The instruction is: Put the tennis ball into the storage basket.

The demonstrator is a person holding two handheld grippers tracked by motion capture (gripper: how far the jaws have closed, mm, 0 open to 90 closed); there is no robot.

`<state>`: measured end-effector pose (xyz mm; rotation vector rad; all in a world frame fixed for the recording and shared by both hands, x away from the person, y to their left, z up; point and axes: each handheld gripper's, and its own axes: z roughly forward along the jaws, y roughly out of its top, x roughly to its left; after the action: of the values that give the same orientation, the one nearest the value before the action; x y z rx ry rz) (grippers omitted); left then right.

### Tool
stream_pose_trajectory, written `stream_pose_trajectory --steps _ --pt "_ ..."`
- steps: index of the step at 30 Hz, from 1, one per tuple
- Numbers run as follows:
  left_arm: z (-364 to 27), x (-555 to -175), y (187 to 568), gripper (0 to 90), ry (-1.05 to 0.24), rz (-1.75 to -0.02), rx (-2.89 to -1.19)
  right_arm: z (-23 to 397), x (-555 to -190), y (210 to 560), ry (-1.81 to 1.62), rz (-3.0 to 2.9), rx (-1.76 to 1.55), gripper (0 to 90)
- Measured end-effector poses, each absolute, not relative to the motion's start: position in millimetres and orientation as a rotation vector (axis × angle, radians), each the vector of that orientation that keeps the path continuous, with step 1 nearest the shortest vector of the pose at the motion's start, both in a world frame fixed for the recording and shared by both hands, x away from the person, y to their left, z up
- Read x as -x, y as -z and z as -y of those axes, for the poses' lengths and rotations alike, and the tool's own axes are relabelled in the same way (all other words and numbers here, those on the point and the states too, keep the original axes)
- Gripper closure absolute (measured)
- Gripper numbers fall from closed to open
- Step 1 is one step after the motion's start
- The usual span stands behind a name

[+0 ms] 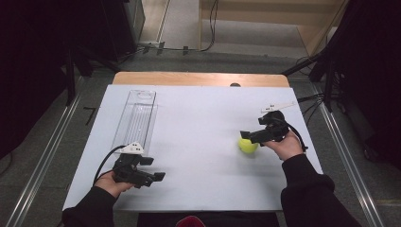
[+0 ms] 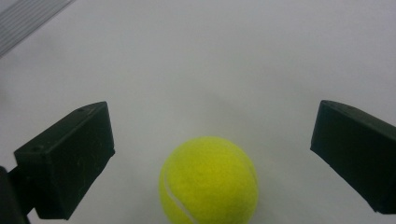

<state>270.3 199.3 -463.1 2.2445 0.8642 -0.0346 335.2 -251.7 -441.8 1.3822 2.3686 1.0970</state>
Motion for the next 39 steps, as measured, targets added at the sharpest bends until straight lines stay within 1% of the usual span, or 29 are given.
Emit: stream_pose_trajectory --steps 39 --pt "-199 -271 462 21.1 0.035 -0.862 -2.242 252 -333 471 -1.047 -2.388 -1.450 0.0"
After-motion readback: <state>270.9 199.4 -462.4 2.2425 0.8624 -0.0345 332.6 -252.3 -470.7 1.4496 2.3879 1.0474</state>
